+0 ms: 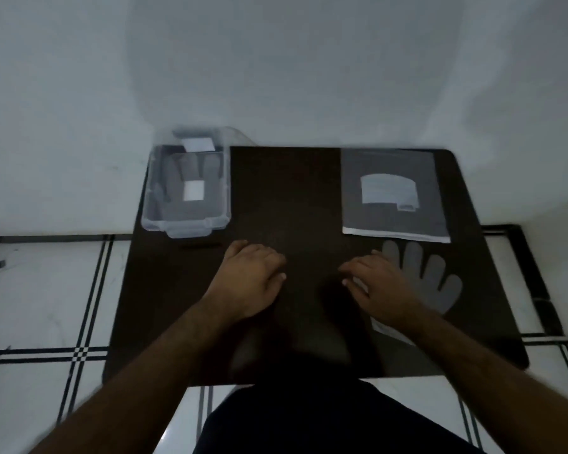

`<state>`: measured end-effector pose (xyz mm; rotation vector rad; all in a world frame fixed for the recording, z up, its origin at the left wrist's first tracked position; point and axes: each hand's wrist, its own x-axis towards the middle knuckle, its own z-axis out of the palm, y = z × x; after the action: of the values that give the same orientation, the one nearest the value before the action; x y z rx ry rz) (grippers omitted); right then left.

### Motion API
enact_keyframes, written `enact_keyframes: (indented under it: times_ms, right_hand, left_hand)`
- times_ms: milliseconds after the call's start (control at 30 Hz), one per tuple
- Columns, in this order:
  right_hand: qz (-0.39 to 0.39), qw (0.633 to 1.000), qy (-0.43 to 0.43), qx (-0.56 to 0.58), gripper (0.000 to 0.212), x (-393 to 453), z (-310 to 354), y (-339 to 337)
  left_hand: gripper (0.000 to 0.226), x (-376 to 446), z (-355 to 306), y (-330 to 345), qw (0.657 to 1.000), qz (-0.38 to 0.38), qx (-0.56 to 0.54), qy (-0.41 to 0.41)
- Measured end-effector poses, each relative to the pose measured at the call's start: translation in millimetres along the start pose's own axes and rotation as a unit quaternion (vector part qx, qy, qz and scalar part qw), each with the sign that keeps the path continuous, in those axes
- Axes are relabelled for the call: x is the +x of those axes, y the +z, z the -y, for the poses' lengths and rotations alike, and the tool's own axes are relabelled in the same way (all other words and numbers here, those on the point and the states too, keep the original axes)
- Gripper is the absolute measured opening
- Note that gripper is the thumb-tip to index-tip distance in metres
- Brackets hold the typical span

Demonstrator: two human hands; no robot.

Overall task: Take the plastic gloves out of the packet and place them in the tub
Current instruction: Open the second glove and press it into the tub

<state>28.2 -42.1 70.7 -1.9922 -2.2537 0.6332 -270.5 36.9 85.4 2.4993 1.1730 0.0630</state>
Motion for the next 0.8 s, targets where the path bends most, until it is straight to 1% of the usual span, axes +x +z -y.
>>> enact_keyframes:
  times_ms: [67,133,167,233,333,400,467,567,633,733,800]
  right_hand:
    - [0.042,0.998,0.035,-0.011,0.029,-44,-36,6]
    - [0.054,0.997,0.062,0.000,0.030,-83,-68,15]
    - [0.052,0.996,0.076,0.006,0.032,-99,-82,19]
    - [0.065,0.994,0.087,0.008,0.046,-125,-103,28]
    - [0.138,0.989,0.035,-0.037,0.074,-153,-118,44]
    - [0.182,0.979,-0.012,-0.094,0.085,-166,-125,56]
    - [0.180,0.975,-0.044,-0.122,0.080,-176,-130,68]
    - [0.121,0.984,-0.068,-0.113,0.049,-184,-135,87]
    - [0.104,0.988,-0.061,-0.098,0.036,-186,-138,95]
    - [0.099,0.994,-0.040,-0.034,0.022,-187,-139,97]
    - [0.099,0.994,-0.019,0.051,0.024,-188,-133,87]
  left_hand:
    - [0.032,8,-39,29,0.999,0.036,-0.002,0.010]
    - [0.033,17,-77,54,0.997,0.072,-0.010,0.030]
    - [0.033,21,-95,65,0.995,0.091,-0.015,0.038]
    - [0.032,28,-128,85,0.990,0.129,-0.023,0.049]
    - [0.023,35,-168,111,0.984,0.165,-0.016,0.062]
    - [0.019,36,-187,124,0.982,0.181,-0.014,0.058]
    - [0.020,34,-201,135,0.982,0.178,-0.013,0.056]
    - [0.031,26,-212,151,0.983,0.173,0.011,0.059]
    - [0.041,18,-215,160,0.984,0.164,0.034,0.067]
    - [0.059,7,-218,169,0.981,0.162,0.067,0.086]
    - [0.066,1,-221,170,0.977,0.172,0.078,0.098]
